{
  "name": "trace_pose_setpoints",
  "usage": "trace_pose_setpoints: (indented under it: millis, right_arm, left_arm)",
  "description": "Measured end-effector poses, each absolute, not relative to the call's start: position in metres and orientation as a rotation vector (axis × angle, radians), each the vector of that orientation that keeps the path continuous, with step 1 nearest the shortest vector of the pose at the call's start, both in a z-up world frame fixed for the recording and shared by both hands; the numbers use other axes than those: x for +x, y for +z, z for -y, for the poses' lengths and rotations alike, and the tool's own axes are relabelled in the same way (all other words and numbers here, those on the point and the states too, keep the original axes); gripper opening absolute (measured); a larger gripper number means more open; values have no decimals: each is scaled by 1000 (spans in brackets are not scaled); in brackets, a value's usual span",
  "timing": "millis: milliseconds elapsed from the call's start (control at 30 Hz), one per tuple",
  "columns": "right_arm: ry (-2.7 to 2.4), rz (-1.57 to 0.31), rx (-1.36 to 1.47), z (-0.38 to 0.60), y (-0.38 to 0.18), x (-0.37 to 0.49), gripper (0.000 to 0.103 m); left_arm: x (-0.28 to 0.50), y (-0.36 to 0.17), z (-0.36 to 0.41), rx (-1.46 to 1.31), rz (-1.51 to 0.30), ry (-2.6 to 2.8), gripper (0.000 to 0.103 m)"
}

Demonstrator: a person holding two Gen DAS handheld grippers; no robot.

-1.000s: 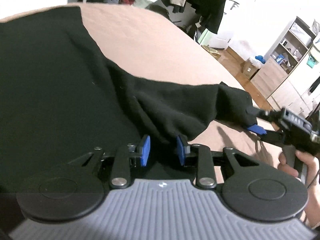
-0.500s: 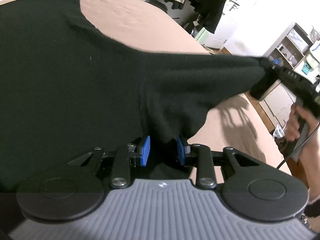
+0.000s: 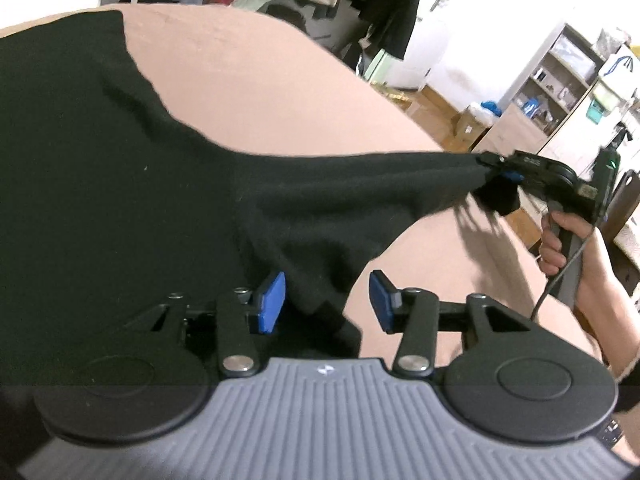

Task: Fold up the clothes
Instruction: 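Pull the sleeve outward with the right tool while the left tool holds the shirt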

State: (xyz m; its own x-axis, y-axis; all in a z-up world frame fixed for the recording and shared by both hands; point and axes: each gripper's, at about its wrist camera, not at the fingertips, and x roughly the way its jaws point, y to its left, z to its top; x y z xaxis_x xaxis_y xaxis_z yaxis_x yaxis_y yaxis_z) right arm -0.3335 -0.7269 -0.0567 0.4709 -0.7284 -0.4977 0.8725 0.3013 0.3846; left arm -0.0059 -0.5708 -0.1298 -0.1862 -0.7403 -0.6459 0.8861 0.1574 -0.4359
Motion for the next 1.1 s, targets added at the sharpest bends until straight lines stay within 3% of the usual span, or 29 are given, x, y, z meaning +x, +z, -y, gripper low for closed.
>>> trace_pose_setpoints:
  millis: [67, 200, 267, 467, 533, 567, 600, 667, 733, 833, 867, 1000, 1033, 1067, 1100]
  right_arm:
    - [-1062, -178, 783, 723, -60, -348, 49]
    - [-981, -135, 985, 707, -78, -362, 54]
    - [-932, -124, 1052, 697, -89, -362, 66]
    - [-836, -157, 1108, 704, -124, -333, 69]
    - [-839, -180, 1044, 713, -123, -320, 69]
    - [-855, -198, 1016, 720, -122, -314, 69]
    - [-869, -205, 1002, 727, -121, -311, 69]
    - [-903, -205, 984, 741, -119, -308, 69]
    - [-985, -200, 936, 752, -114, -309, 64]
    - [-1098, -222, 821, 768, -99, -311, 14]
    - [-1074, -206, 783, 773, -91, -314, 10]
    - [-1005, -127, 575, 764, -54, -323, 11]
    - [-995, -114, 565, 762, -53, -327, 21]
    - [-991, -106, 563, 761, -53, -331, 52]
    - [-1033, -141, 622, 765, -63, -336, 60]
  left_arm:
    - [-10, -129, 575, 210, -961, -1494, 46]
    - [-27, -127, 597, 292, -913, -1536, 46]
    - [-34, -129, 610, 337, -896, -1537, 46]
    - [-52, -140, 649, 468, -866, -1511, 49]
    - [-57, -143, 661, 508, -854, -1495, 33]
    - [-55, -141, 662, 522, -845, -1474, 11]
    - [-54, -139, 663, 535, -836, -1452, 4]
    - [-47, -137, 661, 501, -861, -1447, 4]
    - [-40, -134, 656, 449, -887, -1459, 4]
    - [-30, -128, 646, 370, -909, -1487, 3]
    - [-28, -125, 644, 339, -914, -1504, 3]
    - [-22, -115, 636, 266, -925, -1576, 3]
    - [-21, -114, 636, 272, -923, -1574, 3]
    - [-20, -115, 636, 278, -928, -1570, 3]
    - [-19, -120, 639, 284, -952, -1562, 4]
